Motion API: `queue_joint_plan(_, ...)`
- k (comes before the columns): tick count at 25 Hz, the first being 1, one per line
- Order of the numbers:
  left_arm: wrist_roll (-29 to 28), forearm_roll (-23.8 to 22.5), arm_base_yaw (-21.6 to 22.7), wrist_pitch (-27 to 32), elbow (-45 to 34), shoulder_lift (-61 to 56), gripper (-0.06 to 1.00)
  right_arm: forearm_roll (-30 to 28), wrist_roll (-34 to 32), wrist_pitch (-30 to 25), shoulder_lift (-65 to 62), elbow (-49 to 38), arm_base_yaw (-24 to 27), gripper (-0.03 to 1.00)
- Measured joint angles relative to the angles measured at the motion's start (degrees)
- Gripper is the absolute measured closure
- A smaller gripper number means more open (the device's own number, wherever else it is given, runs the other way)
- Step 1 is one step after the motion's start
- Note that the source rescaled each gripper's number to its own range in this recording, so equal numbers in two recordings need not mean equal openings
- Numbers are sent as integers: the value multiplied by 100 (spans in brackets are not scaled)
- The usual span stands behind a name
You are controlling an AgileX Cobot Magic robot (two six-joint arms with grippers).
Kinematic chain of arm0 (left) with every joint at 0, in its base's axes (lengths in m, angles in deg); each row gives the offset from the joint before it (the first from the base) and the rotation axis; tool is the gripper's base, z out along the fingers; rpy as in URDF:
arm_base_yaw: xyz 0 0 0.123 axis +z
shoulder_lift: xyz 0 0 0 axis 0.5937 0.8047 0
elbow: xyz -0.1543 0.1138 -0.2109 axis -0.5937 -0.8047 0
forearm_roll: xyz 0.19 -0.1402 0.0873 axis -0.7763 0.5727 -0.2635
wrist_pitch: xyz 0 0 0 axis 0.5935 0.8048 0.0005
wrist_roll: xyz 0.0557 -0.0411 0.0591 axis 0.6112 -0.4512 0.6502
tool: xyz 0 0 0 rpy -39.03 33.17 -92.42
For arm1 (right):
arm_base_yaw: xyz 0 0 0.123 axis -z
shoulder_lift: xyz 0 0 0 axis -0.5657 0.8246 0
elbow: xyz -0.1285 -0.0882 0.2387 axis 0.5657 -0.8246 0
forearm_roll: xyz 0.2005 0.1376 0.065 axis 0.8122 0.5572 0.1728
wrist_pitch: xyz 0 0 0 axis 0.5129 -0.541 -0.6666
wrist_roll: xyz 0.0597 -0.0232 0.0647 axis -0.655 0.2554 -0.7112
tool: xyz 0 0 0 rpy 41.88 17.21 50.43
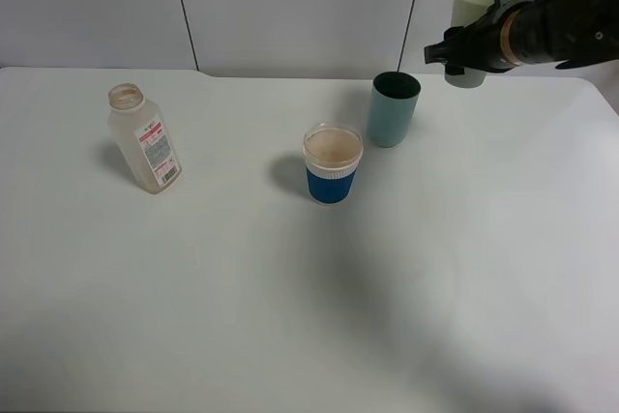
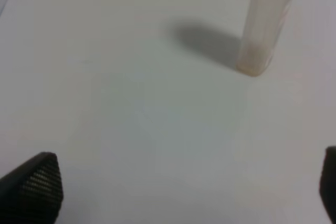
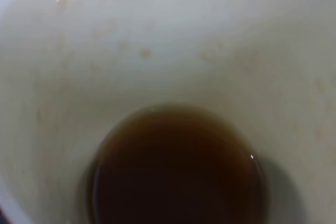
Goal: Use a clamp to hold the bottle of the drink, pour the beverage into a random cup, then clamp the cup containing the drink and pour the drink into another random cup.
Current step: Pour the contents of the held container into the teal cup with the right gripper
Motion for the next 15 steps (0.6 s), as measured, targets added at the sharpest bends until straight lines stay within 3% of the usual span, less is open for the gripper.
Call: queue_joint_plan(15, 0, 0, 0, 0, 0, 0, -5, 9, 824, -1268, 467, 300, -659, 95)
